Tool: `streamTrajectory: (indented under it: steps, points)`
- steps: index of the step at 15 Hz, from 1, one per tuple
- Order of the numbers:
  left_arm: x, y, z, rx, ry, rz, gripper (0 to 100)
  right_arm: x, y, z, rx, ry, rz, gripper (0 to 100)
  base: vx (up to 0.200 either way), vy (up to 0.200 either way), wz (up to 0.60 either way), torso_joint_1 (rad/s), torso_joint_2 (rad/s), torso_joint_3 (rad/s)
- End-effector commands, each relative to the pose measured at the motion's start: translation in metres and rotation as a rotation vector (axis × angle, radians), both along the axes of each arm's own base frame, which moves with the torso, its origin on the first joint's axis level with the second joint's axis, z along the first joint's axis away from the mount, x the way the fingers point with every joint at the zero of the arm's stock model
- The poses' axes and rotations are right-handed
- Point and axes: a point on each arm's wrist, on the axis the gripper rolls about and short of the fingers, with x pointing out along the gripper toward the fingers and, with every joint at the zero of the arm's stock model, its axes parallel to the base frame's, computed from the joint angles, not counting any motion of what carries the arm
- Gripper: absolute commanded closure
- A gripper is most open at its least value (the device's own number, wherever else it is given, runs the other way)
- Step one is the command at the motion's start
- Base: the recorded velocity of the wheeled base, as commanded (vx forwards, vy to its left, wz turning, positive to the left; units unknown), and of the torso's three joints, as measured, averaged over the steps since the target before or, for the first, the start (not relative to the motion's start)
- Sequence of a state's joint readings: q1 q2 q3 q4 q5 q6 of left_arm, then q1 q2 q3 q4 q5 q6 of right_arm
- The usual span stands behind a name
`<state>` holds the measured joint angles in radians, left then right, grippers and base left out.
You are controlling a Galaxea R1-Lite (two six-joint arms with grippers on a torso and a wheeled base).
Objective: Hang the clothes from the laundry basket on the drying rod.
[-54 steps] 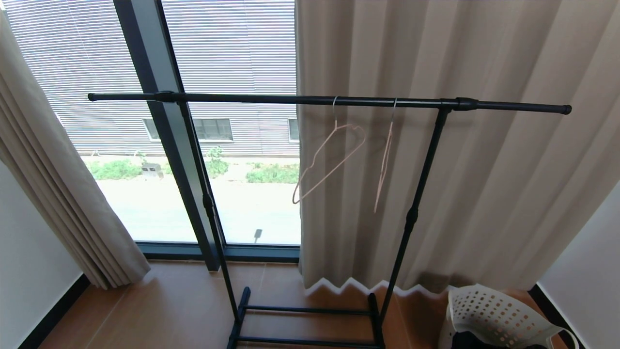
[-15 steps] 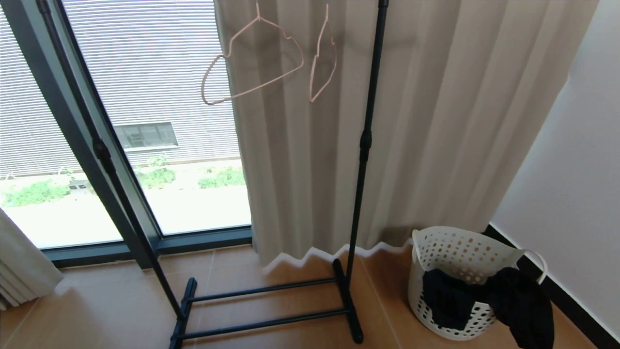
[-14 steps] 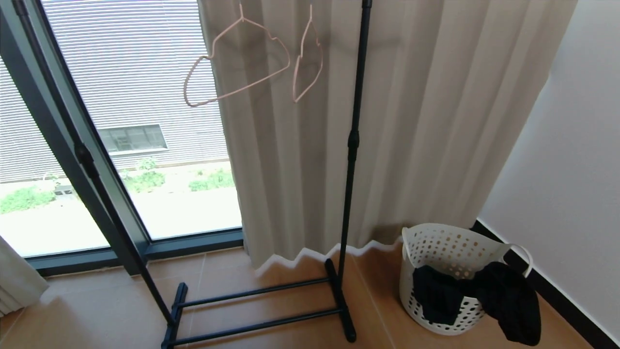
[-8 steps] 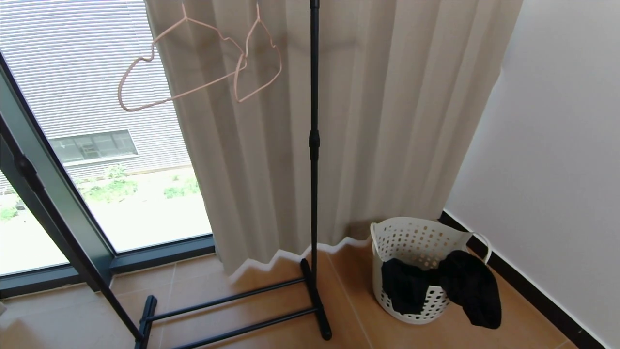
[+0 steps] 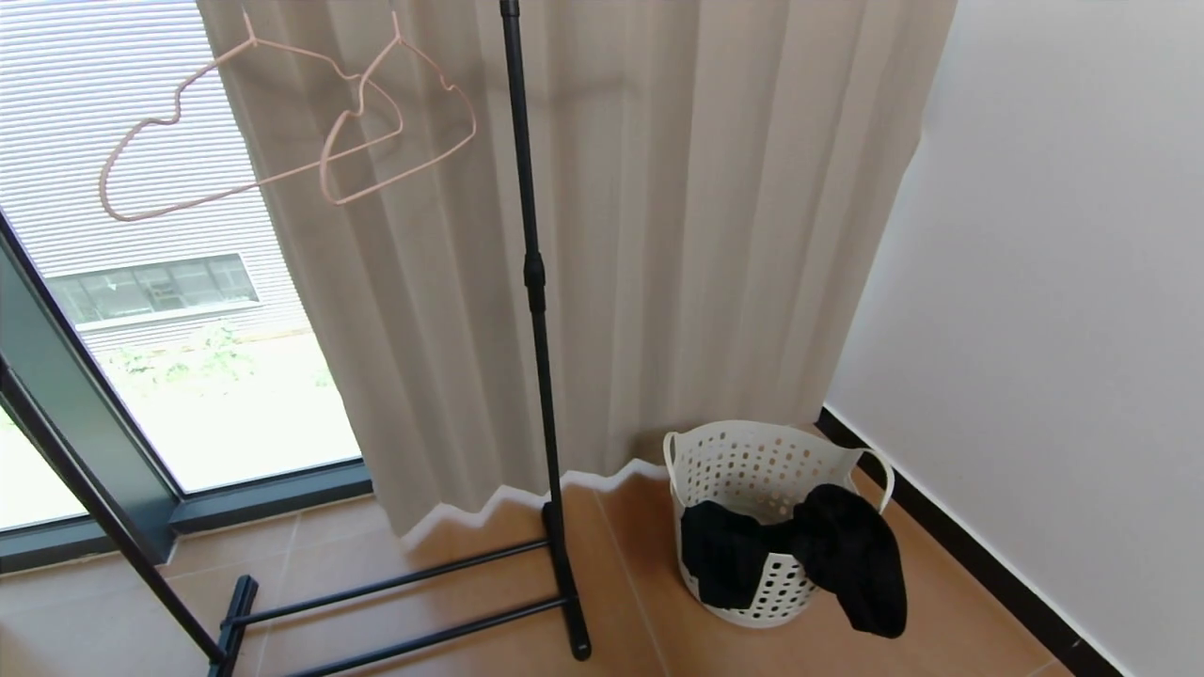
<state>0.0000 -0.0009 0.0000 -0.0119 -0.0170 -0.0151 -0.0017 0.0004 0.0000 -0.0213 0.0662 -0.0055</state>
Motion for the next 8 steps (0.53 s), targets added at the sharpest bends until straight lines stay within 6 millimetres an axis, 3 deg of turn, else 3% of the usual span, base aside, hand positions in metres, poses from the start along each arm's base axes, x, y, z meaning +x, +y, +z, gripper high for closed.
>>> streamTrajectory:
  steps: [1, 7, 8]
  points:
    - [0.0001, 0.0, 0.0001, 0.0, 0.0, 0.0, 0, 0.0001, 0.0, 0.0, -0.001, 0.001, 0.0, 0, 0.0, 0.0, 0.0, 0.0, 0.0, 0.0]
    - [0.0001, 0.0, 0.0001, 0.0, 0.0, 0.0, 0, 0.0001, 0.0, 0.0, -0.001, 0.001, 0.0, 0, 0.2, 0.0, 0.0, 0.004, 0.0, 0.002]
    - [-0.0001, 0.0, 0.0005, 0.0, -0.001, 0.0, 0, 0.0001, 0.0, 0.0, -0.001, 0.001, 0.0, 0, 0.0, 0.0, 0.0, 0.0, 0.0, 0.0]
